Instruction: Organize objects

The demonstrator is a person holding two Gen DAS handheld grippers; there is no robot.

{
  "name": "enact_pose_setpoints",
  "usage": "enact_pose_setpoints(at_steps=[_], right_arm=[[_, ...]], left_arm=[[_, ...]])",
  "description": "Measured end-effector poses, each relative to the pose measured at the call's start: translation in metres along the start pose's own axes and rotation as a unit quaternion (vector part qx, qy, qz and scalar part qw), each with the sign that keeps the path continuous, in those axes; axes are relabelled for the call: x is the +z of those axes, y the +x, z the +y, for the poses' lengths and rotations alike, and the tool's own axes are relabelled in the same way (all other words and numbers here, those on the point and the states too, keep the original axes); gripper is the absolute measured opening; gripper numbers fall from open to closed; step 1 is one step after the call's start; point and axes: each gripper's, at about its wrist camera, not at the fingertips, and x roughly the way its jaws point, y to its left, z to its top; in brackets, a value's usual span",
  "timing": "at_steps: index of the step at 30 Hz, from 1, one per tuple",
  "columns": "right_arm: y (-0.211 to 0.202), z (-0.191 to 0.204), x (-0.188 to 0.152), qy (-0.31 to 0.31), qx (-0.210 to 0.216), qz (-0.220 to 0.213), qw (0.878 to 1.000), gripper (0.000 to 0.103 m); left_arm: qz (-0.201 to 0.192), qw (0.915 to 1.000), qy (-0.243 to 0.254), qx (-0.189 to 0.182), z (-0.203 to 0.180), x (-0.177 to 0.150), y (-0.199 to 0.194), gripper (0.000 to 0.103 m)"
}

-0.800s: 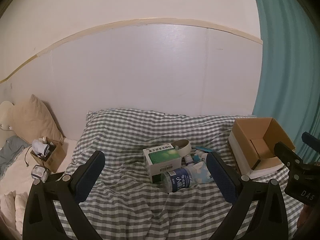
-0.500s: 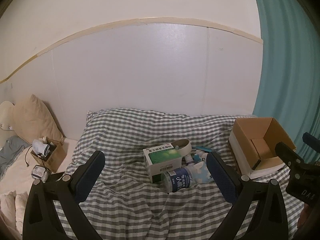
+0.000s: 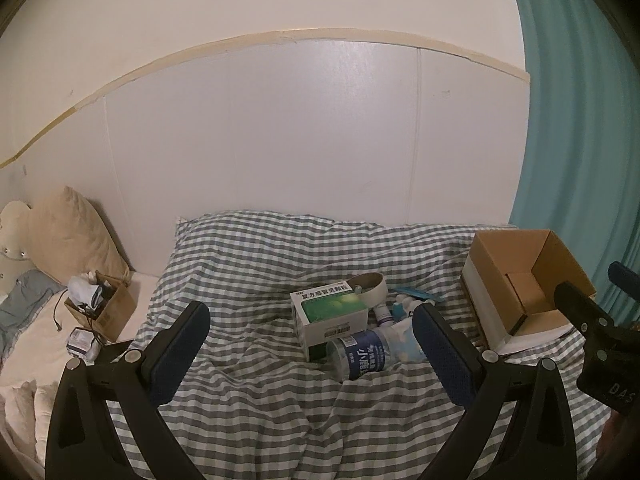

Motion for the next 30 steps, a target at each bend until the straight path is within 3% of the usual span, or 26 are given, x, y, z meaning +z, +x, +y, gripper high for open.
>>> enact_pose_setpoints(at_steps=[30], right_arm=[[0.0015,0.0026,-0.0010,0.010,0.015,0.008,1.000,0.103]], left_arm=[[-0.008,0.9999,0.007,0.006,-0.0018,-0.0015,-0.0027,0.103]])
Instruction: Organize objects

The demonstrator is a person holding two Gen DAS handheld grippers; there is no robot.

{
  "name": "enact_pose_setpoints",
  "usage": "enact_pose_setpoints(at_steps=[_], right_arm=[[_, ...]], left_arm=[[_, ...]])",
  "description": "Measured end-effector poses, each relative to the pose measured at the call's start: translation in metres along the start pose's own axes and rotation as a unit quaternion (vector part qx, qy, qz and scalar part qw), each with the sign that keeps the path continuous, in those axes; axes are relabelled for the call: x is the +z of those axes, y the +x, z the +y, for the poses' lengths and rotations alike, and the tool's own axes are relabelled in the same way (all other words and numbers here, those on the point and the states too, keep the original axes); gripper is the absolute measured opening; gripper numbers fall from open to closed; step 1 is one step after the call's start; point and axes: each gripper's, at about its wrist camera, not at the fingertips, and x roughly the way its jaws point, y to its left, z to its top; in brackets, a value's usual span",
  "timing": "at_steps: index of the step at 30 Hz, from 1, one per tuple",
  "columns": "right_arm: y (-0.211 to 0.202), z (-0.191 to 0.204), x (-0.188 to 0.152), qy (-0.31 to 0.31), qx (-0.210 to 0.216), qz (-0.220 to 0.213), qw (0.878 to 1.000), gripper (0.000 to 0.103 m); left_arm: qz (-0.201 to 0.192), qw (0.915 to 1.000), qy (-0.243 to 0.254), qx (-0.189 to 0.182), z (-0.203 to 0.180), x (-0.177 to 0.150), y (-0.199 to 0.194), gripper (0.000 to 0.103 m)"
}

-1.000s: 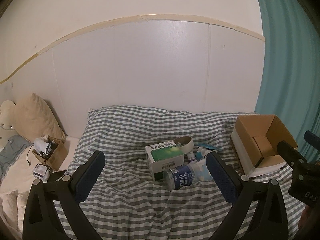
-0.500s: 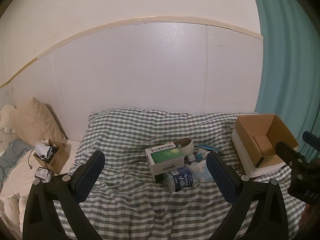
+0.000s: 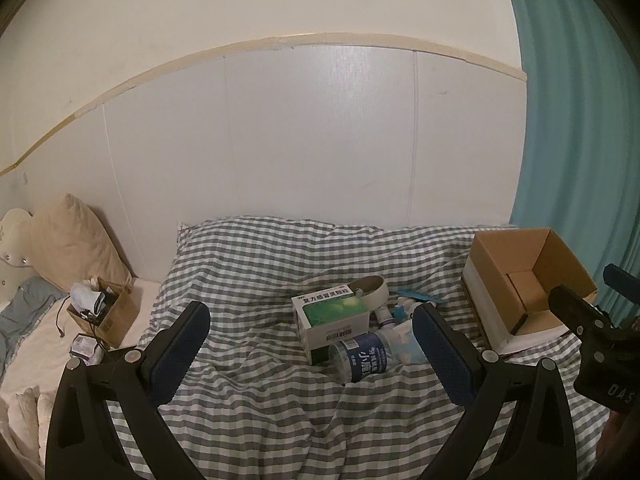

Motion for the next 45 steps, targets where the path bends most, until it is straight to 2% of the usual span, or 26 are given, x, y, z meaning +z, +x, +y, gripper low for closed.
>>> enact_pose_setpoints(at_steps=[4,9,14,20,28,35,39,45], right_arm=[[-0.002,0.001,0.002,-0.001,-0.002,0.001,1.000,0.103],[-0.003,0.004,0.003,-0.004,0.009,-0.003,1.000,0.103],[-0.001,-0.002,0.000,0.008,-0.001,0.005,1.000,0.103],[-0.002,-0.007,0.003,0.022,0.001,-0.002,1.000,0.103],[0.035,0.022,-0.016,-0.016,0.002,0.053,0.998,0.103],[0.074,0.072,-0.031,-0.039,0.052,0.114,0.991,0.103],[0.102,0.104,-0.035,-0.056,0.076,0.140,0.986,0.103],[0.152,0.133,-0.039,-0.076,0.068,0.176,0.979,0.103]], left_arm=[[0.005,1.0000,0.001,0.006,0.002,0.002,-0.002,0.103],[-0.008,0.9999,-0.007,0.008,0.005,0.007,-0.008,0.103],[0.008,0.9998,0.019,0.003,-0.003,0.003,0.000,0.103],[0.019,0.9998,0.006,0.000,0.009,-0.001,0.013,0.103],[0.054,0.9983,0.005,0.021,0.041,-0.009,0.048,0.103],[0.092,0.9943,0.021,0.051,0.072,-0.025,0.081,0.103],[0.102,0.9932,0.025,0.049,0.088,-0.036,0.093,0.103],[0.127,0.9908,-0.004,0.048,0.112,-0.050,0.110,0.103]])
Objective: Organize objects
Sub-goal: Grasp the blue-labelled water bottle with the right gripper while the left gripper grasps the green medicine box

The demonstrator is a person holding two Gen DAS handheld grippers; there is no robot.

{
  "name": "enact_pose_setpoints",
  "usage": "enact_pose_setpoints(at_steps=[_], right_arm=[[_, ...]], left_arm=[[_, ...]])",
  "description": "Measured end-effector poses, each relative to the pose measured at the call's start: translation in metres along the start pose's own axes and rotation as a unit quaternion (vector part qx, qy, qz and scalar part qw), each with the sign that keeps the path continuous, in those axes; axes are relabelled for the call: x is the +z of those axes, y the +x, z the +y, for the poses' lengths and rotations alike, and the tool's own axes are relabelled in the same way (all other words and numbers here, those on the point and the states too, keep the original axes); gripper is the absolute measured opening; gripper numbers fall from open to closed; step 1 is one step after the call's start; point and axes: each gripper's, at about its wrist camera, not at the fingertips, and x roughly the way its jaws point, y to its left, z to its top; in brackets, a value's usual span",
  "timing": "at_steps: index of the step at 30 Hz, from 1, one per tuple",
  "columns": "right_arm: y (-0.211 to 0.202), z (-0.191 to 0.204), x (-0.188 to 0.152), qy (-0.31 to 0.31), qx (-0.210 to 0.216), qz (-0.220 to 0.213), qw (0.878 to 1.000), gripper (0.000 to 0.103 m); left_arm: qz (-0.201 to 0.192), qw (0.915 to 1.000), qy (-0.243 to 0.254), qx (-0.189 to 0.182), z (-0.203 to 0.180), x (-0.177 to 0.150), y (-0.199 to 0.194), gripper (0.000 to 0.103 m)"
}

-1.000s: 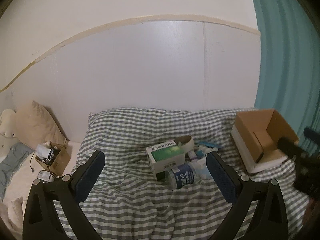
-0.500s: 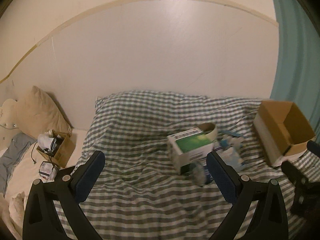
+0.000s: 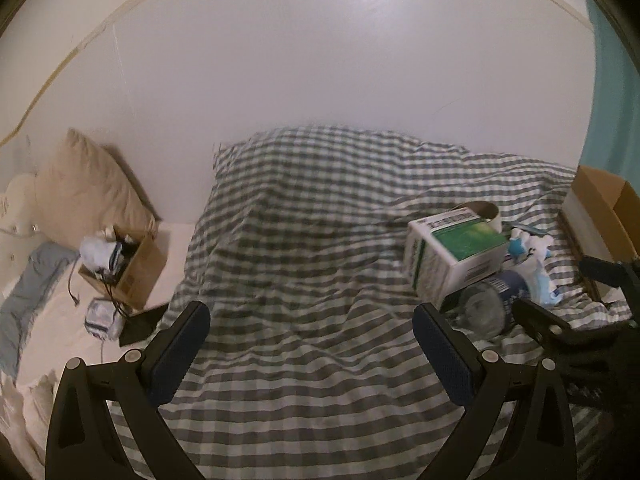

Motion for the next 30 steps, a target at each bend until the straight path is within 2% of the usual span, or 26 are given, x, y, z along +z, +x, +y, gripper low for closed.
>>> enact_pose_setpoints(at_steps=[3,8,12,13,14,15,17,21,23,27,30], right_arm=[[0.028,0.003,0.006,-0.016,-0.019,0.024,0.999,0.103],[0.061,-0.005,0.010,-0.005,-0.010,0.069,0.998,0.103],[0.080,-0.008,0.008,-0.001,-0.028,0.097,0.995,0.103],[0.081,-0.008,0.007,-0.003,-0.024,0.099,0.995,0.100],[0.081,-0.007,0.007,-0.007,-0.018,0.100,0.995,0.092],[0.081,-0.006,0.007,-0.009,-0.014,0.100,0.995,0.089],[0.078,-0.006,0.007,-0.010,-0.014,0.093,0.996,0.089],[0.049,-0.013,0.010,0.006,-0.003,0.046,0.999,0.089],[0.035,-0.022,0.016,0.012,-0.012,0.023,1.000,0.089],[0.005,-0.052,0.027,0.038,-0.033,-0.014,0.999,0.089],[-0.005,-0.076,0.034,0.057,-0.050,-0.028,0.997,0.089]], left_arm=[[0.014,0.9999,-0.008,0.001,0.006,-0.002,0.012,0.103],[0.027,0.9994,-0.020,-0.006,0.007,-0.003,0.025,0.103],[0.039,0.9992,-0.008,0.002,0.000,-0.005,0.035,0.103],[0.041,0.9991,-0.006,0.005,-0.001,-0.005,0.036,0.103],[0.044,0.9990,-0.006,0.006,-0.002,-0.005,0.038,0.103],[0.045,0.9989,-0.005,0.008,-0.003,-0.006,0.038,0.103],[0.045,0.9990,-0.002,0.008,-0.007,-0.006,0.037,0.103],[0.048,0.9988,0.007,0.003,-0.019,-0.005,0.037,0.103],[0.051,0.9986,0.015,-0.004,-0.031,-0.003,0.038,0.103],[0.049,0.9979,0.031,-0.029,-0.065,0.002,0.041,0.103],[0.054,0.9967,0.018,-0.057,-0.090,0.010,0.050,0.103]])
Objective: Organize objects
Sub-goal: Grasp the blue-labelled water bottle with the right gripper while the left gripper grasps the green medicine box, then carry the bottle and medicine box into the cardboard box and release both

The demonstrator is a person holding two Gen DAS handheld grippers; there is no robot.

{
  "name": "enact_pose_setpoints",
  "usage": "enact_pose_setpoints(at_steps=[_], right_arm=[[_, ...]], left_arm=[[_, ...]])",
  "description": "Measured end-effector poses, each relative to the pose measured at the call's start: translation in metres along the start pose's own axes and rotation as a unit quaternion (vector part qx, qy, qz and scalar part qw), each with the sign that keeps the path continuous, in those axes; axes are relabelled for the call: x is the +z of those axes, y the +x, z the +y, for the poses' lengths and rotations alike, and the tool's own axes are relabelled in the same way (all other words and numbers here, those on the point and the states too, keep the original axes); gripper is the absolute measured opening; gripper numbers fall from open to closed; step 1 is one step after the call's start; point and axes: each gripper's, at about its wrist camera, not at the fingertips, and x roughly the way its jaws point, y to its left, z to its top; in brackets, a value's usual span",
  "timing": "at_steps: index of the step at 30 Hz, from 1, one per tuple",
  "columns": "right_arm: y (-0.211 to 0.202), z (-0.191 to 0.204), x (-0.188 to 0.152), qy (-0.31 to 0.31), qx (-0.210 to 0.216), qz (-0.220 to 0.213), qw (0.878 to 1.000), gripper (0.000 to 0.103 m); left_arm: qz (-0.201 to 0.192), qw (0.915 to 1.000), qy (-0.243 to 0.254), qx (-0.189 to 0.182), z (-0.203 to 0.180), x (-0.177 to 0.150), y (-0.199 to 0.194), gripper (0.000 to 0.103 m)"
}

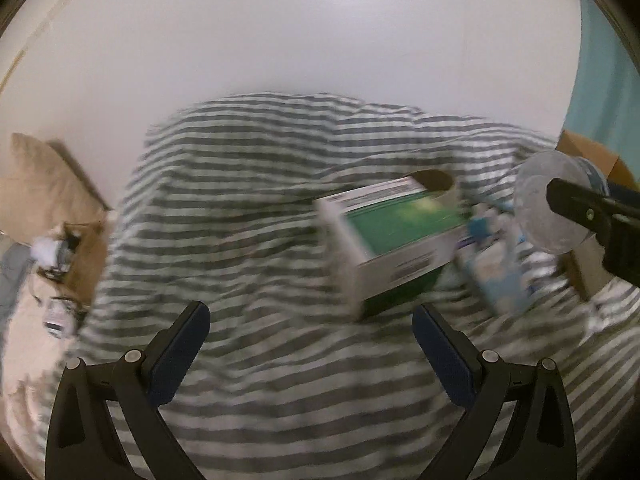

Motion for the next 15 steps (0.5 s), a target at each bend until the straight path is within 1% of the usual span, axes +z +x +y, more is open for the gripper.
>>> enact_pose_setpoints(at_steps=[2,4,6,10,12,15], right_arm=[[0.001,-0.010,0.004,0.006,-0.010,-0.003,1.000,0.089],[0.006,-0.019,0.008,0.016,-0.012,-0.005,1.000,0.089],[0.008,-0.027,0.008,0.025,-0.010,-0.008,1.000,0.089],[0.014,-0.031,0.010,0.032,-0.009,-0.017,0.999,0.089],[0.018,-0.033,0.010,0.038,-0.008,-0.020,0.999,0.089],[0.016,-0.035,0.008,0.048,-0.010,-0.033,0.998,0.089]], left_arm=[[0.002,0.9996,-0.017,-0.022,-0.013,0.007,0.008,0.103],[-0.005,0.9993,-0.018,-0.032,-0.026,0.013,0.017,0.103],[-0.005,0.9997,-0.011,-0.022,-0.040,0.017,0.029,0.103],[-0.004,0.9998,-0.013,-0.014,-0.053,0.020,0.048,0.103],[-0.008,0.9998,-0.012,0.011,-0.058,0.020,0.056,0.103],[-0.013,0.9992,-0.013,0.036,-0.059,0.021,0.064,0.103]])
